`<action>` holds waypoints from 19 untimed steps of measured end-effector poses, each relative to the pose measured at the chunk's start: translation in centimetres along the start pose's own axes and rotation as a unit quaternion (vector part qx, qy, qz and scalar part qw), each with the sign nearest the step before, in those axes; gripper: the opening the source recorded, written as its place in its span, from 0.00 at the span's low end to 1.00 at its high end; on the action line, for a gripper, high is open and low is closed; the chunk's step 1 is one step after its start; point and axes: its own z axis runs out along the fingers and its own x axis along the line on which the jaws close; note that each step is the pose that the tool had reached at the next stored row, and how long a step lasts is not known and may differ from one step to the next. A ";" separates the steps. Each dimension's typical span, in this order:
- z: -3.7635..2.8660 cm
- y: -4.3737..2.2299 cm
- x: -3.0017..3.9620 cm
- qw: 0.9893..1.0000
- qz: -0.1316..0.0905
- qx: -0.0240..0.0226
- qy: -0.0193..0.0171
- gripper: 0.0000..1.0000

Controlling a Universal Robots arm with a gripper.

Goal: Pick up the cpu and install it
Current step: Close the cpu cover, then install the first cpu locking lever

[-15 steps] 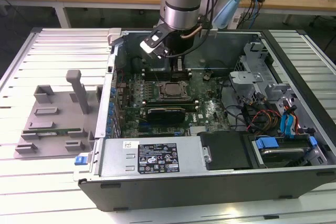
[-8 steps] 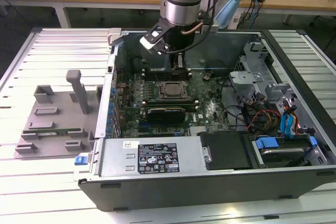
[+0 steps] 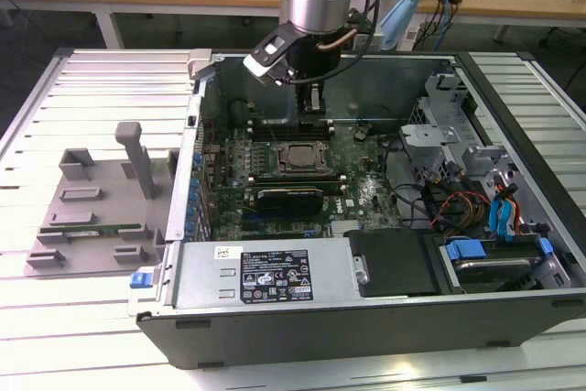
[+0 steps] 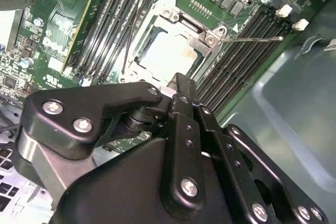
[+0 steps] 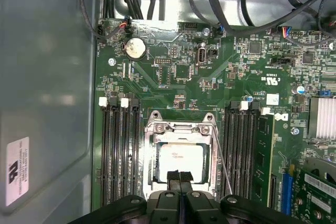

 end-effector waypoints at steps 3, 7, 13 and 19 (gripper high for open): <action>-0.51 -0.01 -0.01 1.000 0.000 0.000 0.000 0.11; -1.27 -0.02 -0.04 1.000 0.000 0.000 0.000 0.11; -1.50 -0.02 -0.05 1.000 0.000 0.000 0.000 0.11; -1.50 -0.02 -0.05 1.000 0.000 0.000 0.000 0.11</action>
